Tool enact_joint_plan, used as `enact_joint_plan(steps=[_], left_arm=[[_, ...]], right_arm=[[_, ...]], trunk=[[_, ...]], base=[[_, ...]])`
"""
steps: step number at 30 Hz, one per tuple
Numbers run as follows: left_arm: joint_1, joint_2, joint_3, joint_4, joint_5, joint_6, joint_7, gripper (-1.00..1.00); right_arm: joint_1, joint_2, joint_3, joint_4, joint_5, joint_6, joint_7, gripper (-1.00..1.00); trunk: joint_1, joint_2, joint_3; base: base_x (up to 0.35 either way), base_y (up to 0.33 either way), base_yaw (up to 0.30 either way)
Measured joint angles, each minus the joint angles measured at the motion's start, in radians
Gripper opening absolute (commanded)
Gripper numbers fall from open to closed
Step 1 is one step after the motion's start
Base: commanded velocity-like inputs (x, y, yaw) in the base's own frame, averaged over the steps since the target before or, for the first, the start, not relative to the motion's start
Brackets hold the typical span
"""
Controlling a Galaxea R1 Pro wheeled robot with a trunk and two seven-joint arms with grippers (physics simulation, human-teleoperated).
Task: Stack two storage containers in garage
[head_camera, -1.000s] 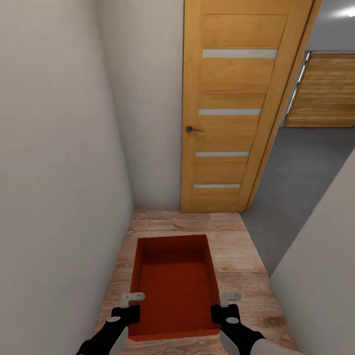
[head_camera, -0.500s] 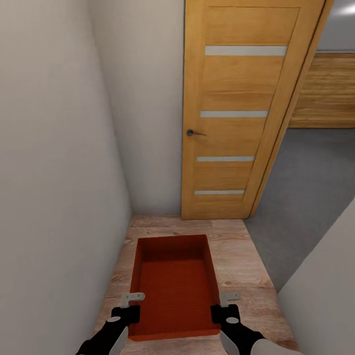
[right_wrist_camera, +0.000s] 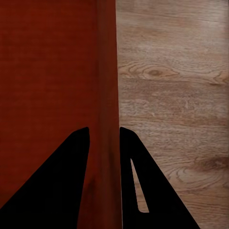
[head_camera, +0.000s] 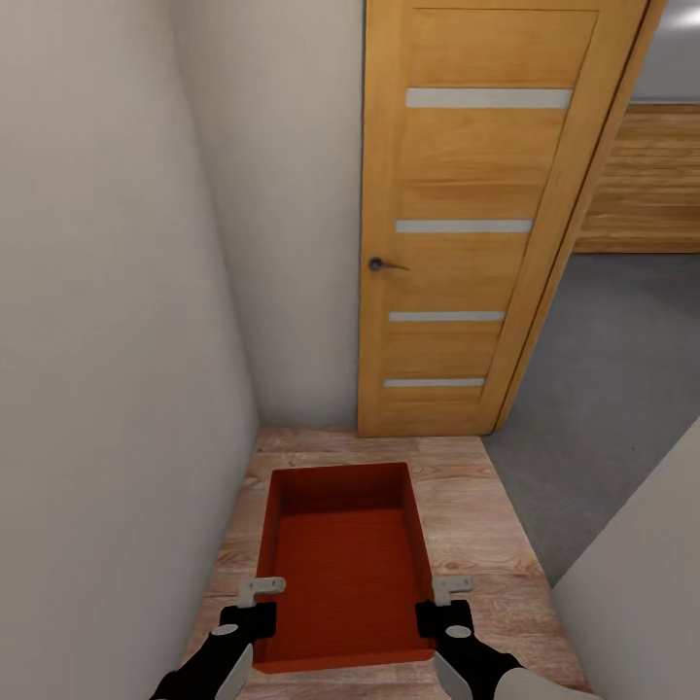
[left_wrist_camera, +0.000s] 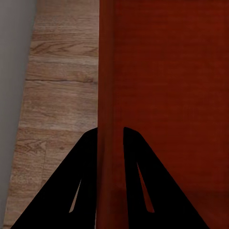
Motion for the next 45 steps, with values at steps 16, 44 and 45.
enact_joint_plan(steps=[16,44,45], left_arm=[[0.0,0.0,-0.001,0.001,0.001,0.0,0.0,-1.0],[0.0,0.002,-0.001,0.0,0.001,0.0,-0.002,-1.0],[0.0,0.002,-0.001,0.0,0.001,0.0,-0.002,-1.0]], right_arm=[[0.0,0.0,0.0,0.0,0.0,0.0,-0.001,-1.0],[0.0,0.001,0.0,0.0,0.0,0.0,-0.002,-1.0],[0.0,0.001,0.0,0.0,0.001,0.0,-0.001,-1.0]], trunk=[[0.0,0.0,0.0],[-0.001,0.0,0.0],[-0.001,0.0,0.0]], base=[[0.0,0.0,-0.148],[0.12,0.031,-0.17],[0.315,0.011,-0.001]])
